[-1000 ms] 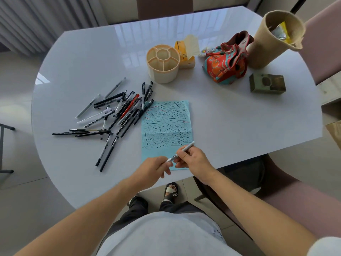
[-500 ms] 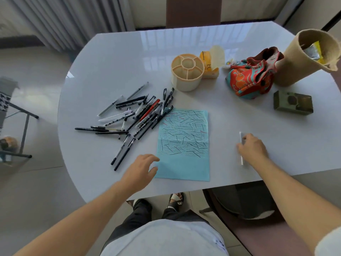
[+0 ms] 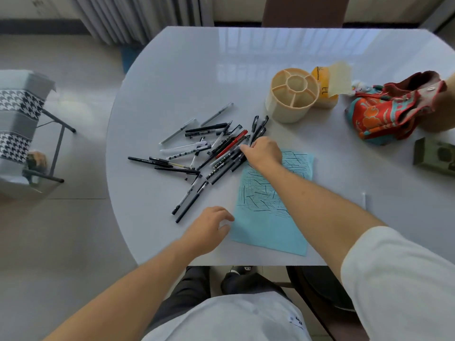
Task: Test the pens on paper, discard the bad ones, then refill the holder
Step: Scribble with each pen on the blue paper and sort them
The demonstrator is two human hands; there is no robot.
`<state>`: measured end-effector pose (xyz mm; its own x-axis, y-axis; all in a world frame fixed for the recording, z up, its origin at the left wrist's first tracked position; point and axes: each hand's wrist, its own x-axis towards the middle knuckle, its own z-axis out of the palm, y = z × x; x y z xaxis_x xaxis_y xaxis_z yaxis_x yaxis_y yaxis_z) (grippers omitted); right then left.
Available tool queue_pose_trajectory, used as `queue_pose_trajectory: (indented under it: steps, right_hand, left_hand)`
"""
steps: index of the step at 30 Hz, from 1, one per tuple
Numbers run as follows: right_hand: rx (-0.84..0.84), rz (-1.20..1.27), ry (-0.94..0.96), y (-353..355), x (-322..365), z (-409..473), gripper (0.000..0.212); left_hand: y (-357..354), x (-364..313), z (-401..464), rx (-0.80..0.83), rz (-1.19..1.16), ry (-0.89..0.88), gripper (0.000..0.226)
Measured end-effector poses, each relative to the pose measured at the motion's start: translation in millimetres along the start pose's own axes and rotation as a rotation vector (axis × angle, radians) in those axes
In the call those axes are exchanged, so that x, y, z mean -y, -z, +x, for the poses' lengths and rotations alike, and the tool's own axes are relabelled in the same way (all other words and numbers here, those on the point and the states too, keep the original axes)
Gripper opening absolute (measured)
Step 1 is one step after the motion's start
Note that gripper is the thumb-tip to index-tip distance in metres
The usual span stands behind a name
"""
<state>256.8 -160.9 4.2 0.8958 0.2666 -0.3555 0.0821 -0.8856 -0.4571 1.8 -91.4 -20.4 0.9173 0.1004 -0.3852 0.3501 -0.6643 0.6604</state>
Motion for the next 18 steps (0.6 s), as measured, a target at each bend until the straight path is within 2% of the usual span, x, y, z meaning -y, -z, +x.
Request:
queue_pose_trajectory:
  steps: [3, 5, 10, 14, 18]
  right_hand:
    - [0.023, -0.020, -0.075, -8.2, 2.6, 4.4, 0.025]
    - [0.010, 0.044, -0.099, -8.1, 2.5, 3.1, 0.021]
    - [-0.068, 0.486, -0.090, 11.3, -14.5, -22.8, 0.016]
    - [-0.082, 0.718, -0.033, 35.5, -55.5, -72.9, 0.008]
    - [0.079, 0.837, 0.015, 53.9, -103.1, -132.7, 0.012]
  left_hand:
    - [1.6, 2.9, 2.2, 0.026, -0.026, 0.018, 0.027]
    - [2.7, 5.2, 3.1, 0.049, -0.046, 0.030, 0.027]
    - [11.0, -1.3, 11.0, 0.054, -0.199, 0.127, 0.025]
    - [29.2, -21.3, 21.3, -0.052, -0.504, 0.199, 0.023]
    - [50.0, -46.0, 27.4, -0.013, -0.807, 0.203, 0.034]
